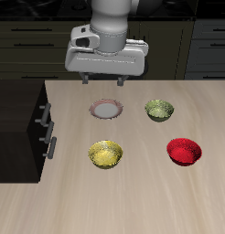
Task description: Place the red bowl on top of the wooden cabinet
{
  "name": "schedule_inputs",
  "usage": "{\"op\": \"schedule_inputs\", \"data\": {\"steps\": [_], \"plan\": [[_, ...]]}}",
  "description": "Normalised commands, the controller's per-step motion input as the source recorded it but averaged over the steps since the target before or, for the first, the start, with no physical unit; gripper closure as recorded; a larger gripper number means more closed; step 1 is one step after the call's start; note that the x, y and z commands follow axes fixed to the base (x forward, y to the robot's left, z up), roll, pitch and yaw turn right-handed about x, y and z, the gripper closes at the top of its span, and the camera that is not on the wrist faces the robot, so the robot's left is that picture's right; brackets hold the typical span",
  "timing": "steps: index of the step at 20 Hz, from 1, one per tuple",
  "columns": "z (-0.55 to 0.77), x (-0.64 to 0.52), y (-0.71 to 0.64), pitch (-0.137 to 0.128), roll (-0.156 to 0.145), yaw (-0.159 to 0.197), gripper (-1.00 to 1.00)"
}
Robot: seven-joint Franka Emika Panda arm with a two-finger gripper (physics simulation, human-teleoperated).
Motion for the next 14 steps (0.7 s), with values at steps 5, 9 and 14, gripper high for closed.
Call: {"op": "schedule_inputs", "data": {"steps": [5,9,14], "plan": [[0.11,0.08,-0.03,-0.025,-0.035,0.026,-1.0],[0.05,0.03,0.0,-0.014,-0.004,0.008,-1.0],[-0.01,0.14,0.19,0.008,0.021,0.02,-1.0]]}}
